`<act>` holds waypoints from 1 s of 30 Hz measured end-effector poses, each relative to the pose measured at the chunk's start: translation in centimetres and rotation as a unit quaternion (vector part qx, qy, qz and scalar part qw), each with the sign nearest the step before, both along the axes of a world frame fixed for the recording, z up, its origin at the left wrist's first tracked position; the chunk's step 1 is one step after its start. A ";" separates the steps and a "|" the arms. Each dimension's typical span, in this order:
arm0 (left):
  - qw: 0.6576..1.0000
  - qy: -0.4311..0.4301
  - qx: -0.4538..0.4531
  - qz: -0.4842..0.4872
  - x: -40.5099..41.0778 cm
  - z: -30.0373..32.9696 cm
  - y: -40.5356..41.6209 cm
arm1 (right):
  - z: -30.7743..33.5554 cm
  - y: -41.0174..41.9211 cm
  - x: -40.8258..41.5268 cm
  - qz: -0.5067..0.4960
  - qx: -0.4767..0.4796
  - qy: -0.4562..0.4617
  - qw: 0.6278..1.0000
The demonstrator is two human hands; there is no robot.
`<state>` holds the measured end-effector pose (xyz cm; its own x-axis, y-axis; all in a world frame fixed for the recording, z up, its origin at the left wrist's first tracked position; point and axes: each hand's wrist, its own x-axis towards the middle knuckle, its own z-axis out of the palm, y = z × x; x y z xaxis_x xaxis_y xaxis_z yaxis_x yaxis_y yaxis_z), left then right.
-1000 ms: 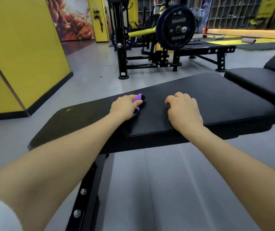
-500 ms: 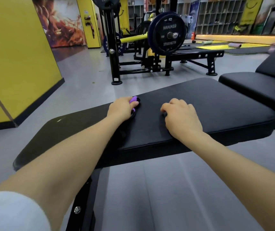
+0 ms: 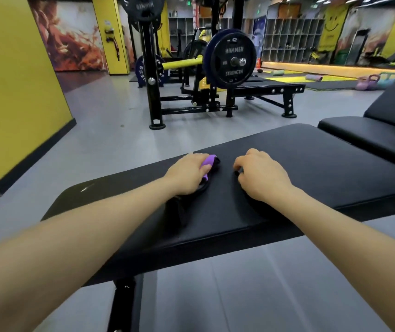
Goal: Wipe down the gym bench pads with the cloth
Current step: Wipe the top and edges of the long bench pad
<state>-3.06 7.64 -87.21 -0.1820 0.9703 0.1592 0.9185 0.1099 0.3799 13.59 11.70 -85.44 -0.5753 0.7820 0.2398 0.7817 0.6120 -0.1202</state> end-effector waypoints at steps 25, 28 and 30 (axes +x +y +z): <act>0.990 0.000 -0.008 0.142 -5.7 -1.3 5.3 | -0.1 -1.2 -5.6 -0.020 0.007 -0.068 0.997; 0.995 -0.015 0.009 0.099 -5.4 -1.3 1.2 | 0.0 -1.4 -5.7 -0.019 0.021 -0.071 0.997; 0.997 -0.014 0.017 0.075 -5.2 -1.4 -2.5 | 0.1 -1.4 -5.9 -0.017 0.021 -0.058 0.998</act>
<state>-8.29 5.18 -88.65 -0.3295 0.9261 0.1838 0.8819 0.2324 0.4101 7.67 10.34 -85.38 -0.5749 0.7920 0.2057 0.8089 0.5879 -0.0028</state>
